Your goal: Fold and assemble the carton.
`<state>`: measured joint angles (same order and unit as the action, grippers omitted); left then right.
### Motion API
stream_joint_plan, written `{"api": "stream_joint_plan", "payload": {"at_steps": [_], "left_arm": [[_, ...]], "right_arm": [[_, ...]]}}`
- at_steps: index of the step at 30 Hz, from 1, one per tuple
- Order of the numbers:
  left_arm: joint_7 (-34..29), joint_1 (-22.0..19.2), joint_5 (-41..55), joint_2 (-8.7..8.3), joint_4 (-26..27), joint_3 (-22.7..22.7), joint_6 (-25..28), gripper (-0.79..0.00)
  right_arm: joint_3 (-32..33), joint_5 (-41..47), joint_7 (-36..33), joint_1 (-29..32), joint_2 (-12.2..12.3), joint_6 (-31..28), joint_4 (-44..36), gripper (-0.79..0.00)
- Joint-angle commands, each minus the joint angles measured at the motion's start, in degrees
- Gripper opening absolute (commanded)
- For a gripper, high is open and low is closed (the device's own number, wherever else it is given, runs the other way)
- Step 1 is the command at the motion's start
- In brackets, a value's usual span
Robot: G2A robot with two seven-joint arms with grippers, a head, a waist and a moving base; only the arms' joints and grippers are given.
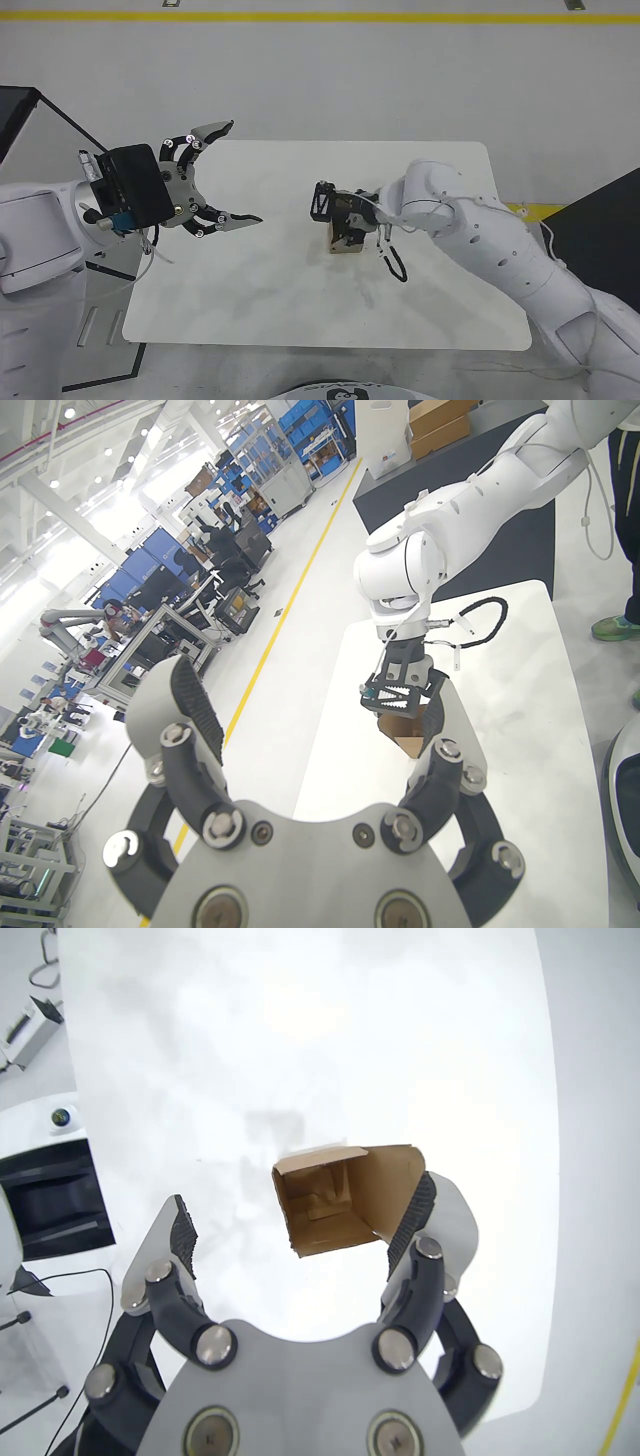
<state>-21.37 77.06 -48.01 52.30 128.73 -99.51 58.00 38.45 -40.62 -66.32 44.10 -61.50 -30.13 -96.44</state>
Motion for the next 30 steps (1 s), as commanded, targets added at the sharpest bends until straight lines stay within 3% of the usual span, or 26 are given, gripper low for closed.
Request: {"api": "stream_joint_plan", "payload": {"at_steps": [1, 7, 9, 16, 22, 30], "left_arm": [[0.0, 0.0, 0.0, 0.00, 0.0, 0.0, 0.0, 0.000], [0.0, 0.0, 0.0, 0.00, 0.0, 0.0, 0.0, 0.000], [0.0, 0.0, 0.0, 0.00, 0.0, 0.0, 0.0, 0.000], [0.0, 0.0, 0.0, 0.00, 0.0, 0.0, 0.0, 0.000], [0.0, 0.0, 0.0, 0.00, 0.0, 0.0, 0.0, 0.000], [0.0, 0.0, 0.0, 0.00, 0.0, 0.0, 0.0, 0.000]], "right_arm": [[-0.1, -0.5, -0.2, -0.1, 0.0, 0.1, 0.0, 0.000], [-0.1, -0.5, -0.2, -0.1, 0.0, 0.1, 0.0, 0.000], [1.5, 7.1, 5.1, 1.4, -0.1, 0.1, 1.2, 0.000], [8.8, 31.5, 7.3, 3.5, 0.9, 0.6, 4.6, 0.000], [12.8, 46.0, 4.8, 5.0, 1.5, 11.5, 6.1, 0.000], [13.6, 48.1, 6.1, 5.7, 1.6, 12.8, 5.5, 0.000]]}}
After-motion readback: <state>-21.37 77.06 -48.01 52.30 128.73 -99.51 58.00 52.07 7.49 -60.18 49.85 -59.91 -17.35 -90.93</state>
